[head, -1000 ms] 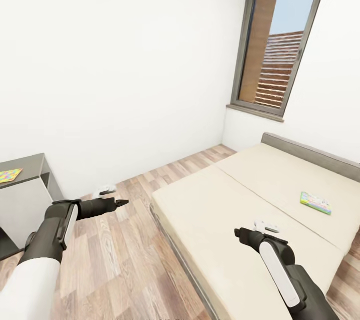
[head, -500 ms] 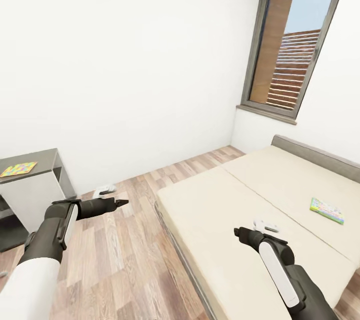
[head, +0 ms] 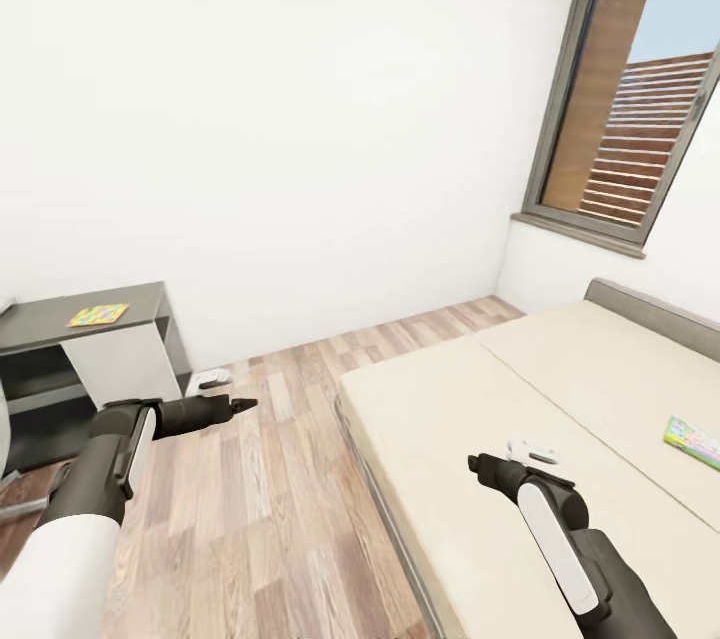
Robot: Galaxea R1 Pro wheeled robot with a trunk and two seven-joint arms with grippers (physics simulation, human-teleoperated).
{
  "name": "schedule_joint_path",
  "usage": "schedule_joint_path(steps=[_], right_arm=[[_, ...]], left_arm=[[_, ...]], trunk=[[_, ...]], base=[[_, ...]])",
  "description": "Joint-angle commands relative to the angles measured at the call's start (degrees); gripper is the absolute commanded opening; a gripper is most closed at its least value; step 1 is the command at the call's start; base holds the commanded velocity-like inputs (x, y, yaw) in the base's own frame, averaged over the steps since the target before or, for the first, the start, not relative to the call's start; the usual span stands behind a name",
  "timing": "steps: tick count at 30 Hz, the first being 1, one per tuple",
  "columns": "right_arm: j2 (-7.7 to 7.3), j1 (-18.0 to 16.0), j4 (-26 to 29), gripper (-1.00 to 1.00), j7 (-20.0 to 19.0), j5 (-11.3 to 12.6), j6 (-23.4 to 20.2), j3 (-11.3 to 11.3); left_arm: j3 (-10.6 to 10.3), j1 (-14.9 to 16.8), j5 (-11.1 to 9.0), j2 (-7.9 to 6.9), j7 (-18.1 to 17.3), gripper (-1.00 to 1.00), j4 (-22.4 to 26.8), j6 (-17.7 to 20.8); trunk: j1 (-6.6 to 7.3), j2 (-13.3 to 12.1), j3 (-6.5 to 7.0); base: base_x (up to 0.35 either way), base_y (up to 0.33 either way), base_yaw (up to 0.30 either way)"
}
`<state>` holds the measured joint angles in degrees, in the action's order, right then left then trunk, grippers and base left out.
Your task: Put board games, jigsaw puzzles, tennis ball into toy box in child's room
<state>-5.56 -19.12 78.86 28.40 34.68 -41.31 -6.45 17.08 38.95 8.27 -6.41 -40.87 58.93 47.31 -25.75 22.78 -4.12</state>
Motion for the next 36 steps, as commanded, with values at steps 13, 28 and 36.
schedule_joint_path(steps=[13,28,36], right_arm=[[0.06,-0.04,0.07,1.0,0.43,0.61,-0.01,-0.14],[1.85,-0.08,-0.02,1.0,0.43,0.53,0.0,-0.18],[1.88,-0.07,-0.02,1.0,0.49,0.5,-0.01,-0.21]], left_arm=[[0.14,0.07,0.6,0.08,-0.56,1.0,0.05,0.16],[0.12,0.07,0.53,0.16,-0.67,1.0,0.06,0.15],[0.14,0.07,0.52,0.13,-0.69,1.0,0.13,0.15]], trunk=[[-0.03,0.14,-0.14],[-0.03,0.14,-0.14],[-0.03,0.14,-0.14]], base=[[-0.111,-0.009,0.013],[-0.101,-0.042,0.172],[-0.061,-0.026,0.291]])
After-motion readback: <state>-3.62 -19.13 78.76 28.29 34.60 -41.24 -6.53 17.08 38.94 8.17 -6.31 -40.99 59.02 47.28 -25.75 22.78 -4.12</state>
